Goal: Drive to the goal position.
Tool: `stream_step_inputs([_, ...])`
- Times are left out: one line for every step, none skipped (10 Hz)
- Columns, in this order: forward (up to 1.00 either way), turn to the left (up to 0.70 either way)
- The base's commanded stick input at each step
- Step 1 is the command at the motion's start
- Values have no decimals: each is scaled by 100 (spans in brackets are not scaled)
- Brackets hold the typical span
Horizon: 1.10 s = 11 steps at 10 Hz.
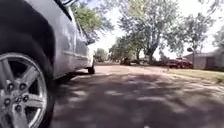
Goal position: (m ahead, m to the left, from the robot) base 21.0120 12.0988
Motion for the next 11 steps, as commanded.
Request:
stream_step_inputs([100, 2])
stream_step_inputs([100, 2])
stream_step_inputs([100, 1])
stream_step_inputs([100, 0])
stream_step_inputs([100, 2])
stream_step_inputs([100, 2])
stream_step_inputs([100, 2])
stream_step_inputs([100, 2])
stream_step_inputs([100, 2])
stream_step_inputs([100, 3])
stream_step_inputs([100, 3])
